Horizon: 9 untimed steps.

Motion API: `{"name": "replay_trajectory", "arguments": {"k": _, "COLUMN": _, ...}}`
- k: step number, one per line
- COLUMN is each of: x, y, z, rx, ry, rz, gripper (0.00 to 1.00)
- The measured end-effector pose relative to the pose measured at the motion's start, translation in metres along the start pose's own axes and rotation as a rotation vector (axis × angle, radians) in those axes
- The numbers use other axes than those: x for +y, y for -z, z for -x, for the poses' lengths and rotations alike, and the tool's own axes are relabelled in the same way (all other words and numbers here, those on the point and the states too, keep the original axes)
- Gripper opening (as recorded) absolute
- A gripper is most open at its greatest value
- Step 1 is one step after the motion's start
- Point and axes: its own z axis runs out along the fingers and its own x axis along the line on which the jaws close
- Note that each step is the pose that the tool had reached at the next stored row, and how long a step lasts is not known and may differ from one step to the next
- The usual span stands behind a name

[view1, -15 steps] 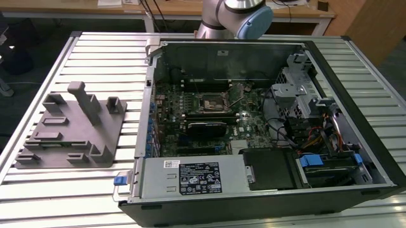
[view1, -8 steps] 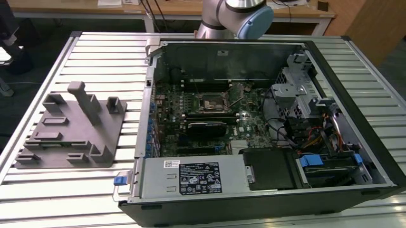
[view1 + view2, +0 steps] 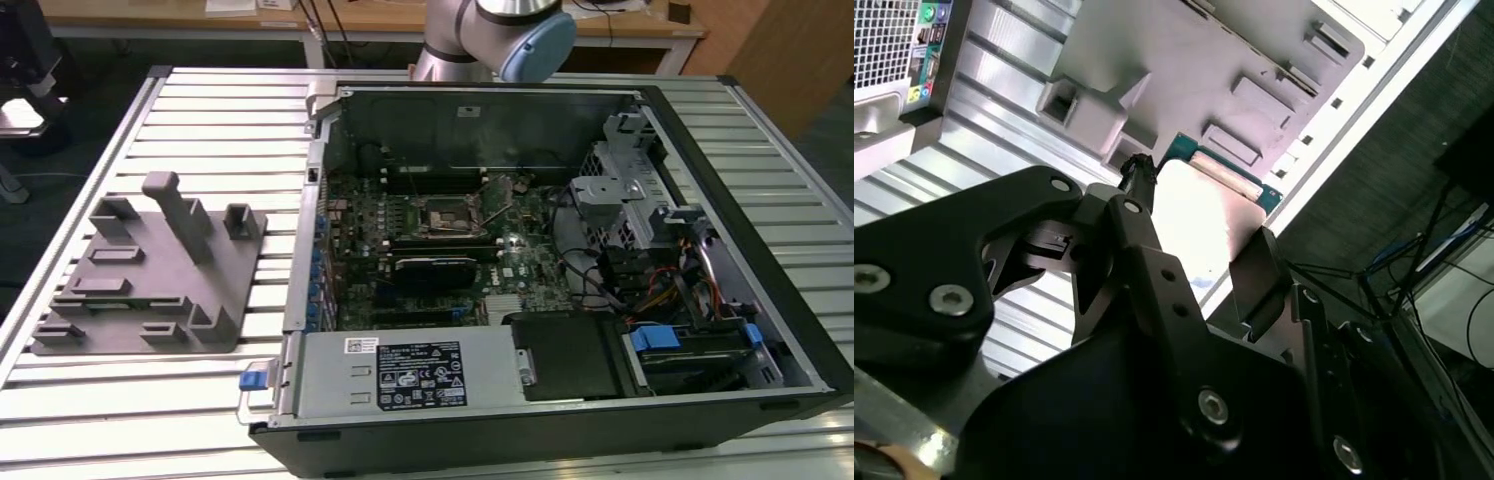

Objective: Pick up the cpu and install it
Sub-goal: 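Pick up the cpu and move it towards the insertion slot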

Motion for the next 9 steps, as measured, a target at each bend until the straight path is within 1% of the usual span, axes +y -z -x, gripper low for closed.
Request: {"name": "replay_trajectory", "arguments": {"k": 9, "x": 0.0003, "y": -0.0011, "z": 0.0139, "rx": 0.0001, "ry": 0.0, "rz": 0.0, "gripper": 0.54}}
